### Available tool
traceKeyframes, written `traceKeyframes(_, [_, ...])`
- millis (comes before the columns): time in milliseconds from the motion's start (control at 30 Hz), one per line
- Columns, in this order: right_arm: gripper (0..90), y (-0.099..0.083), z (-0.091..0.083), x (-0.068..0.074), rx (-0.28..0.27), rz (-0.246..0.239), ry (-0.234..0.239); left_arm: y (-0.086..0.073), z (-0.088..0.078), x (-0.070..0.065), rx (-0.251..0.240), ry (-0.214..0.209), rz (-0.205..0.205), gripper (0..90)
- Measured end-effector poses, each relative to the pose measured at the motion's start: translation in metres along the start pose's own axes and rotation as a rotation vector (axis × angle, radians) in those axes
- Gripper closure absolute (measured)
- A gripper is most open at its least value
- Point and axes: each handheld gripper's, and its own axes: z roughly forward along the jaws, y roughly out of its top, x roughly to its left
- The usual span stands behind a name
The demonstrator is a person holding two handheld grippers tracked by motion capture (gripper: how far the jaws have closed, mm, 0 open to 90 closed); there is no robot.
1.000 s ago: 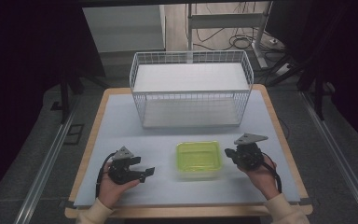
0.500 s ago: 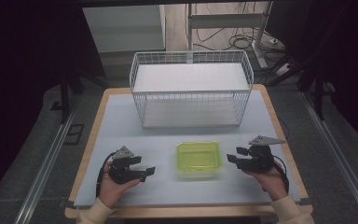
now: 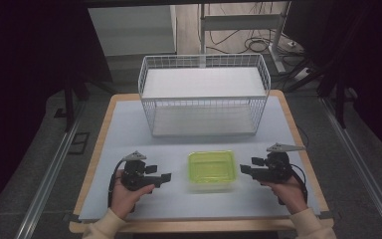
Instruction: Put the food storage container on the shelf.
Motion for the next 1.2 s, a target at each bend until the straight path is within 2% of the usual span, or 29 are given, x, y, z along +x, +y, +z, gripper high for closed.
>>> traceKeyframes(100, [36.8,0.002,0.002,0.000,0.006,0.016,0.019,0.004,0.004,-0.001,-0.017,-0.039,-0.038,26.2])
traceKeyframes(167, [37.2,0.004,0.005,-0.001,0.010,0.029,0.033,0.007,0.008,-0.002,-0.008,-0.061,-0.057,26.5])
traceKeyframes(333, [38.1,0.008,0.011,-0.002,0.021,0.049,0.057,0.016,0.015,-0.005,0.011,-0.068,-0.078,28.7])
traceKeyframes(400, [38.4,0.010,0.014,-0.002,0.025,0.057,0.057,0.019,0.019,-0.004,0.027,-0.093,-0.103,30.1])
traceKeyframes(467, [39.3,0.012,0.018,-0.005,0.031,0.083,0.068,0.022,0.024,-0.005,0.041,-0.093,-0.109,31.0])
traceKeyframes(633, [40.5,0.013,0.022,-0.009,0.042,0.105,0.077,0.029,0.036,-0.009,0.051,-0.116,-0.125,31.4])
traceKeyframes(767, [42.8,0.013,0.025,-0.013,0.052,0.142,0.096,0.034,0.047,-0.010,0.075,-0.148,-0.152,32.3])
traceKeyframes(933, [47.5,0.010,0.033,-0.021,0.075,0.195,0.137,0.037,0.056,-0.008,0.086,-0.196,-0.205,35.4])
traceKeyframes(1067, [49.2,0.008,0.038,-0.024,0.096,0.224,0.159,0.037,0.062,-0.005,0.106,-0.197,-0.216,36.7])
traceKeyframes(1200, [54.3,0.006,0.046,-0.026,0.118,0.255,0.189,0.036,0.064,-0.003,0.104,-0.202,-0.239,41.4])
